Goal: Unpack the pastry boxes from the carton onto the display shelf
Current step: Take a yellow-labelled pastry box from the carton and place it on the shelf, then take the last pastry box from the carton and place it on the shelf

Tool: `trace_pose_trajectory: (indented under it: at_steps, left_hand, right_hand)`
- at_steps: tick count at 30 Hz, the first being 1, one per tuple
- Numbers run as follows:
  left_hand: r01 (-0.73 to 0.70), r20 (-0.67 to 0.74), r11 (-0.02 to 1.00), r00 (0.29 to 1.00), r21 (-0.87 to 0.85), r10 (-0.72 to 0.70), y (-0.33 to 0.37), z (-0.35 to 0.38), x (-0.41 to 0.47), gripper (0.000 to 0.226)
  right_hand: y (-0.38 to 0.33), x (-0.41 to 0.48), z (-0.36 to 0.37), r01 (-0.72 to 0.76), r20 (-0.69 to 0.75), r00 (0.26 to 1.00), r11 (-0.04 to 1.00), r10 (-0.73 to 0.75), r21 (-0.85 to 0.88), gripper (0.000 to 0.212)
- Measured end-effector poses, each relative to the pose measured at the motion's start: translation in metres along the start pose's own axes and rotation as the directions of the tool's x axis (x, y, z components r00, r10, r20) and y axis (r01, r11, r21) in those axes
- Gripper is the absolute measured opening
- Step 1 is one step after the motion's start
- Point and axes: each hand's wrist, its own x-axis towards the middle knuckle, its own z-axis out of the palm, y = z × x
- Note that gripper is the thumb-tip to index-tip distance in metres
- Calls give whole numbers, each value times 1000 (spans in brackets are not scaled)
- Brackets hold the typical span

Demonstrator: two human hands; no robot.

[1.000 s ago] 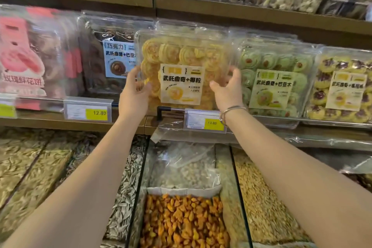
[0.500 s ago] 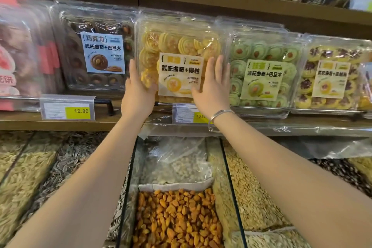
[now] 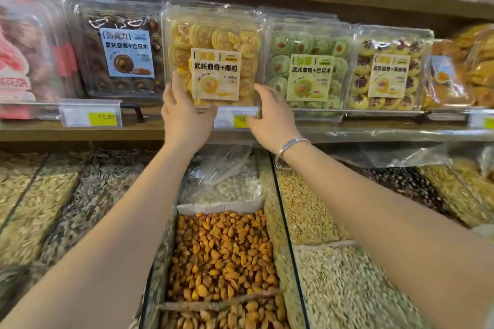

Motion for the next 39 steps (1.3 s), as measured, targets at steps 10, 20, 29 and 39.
trace_pose_trajectory:
  at_steps: [10,20,29,39]
  left_hand:
    - [146,232,989,961,37,-151,-14,23,-176,69]
    - [296,263,955,922,-2,-285,-19,69,-392,39]
    - [503,141,862,859,-60,-492,-68,45,-524,23]
    - [812,155,582,580,-39,-799,-169,-21,-614,26]
  right_hand:
    - [47,-174,14,-63,288,957,983,11,172,38]
    - [130,-366,13,-225,323,941,903,104,366,29]
    - [137,-505,48,-349,577,813,862,82,368,29]
    - [102,-598,116,-416,849,510,903,135,107,29]
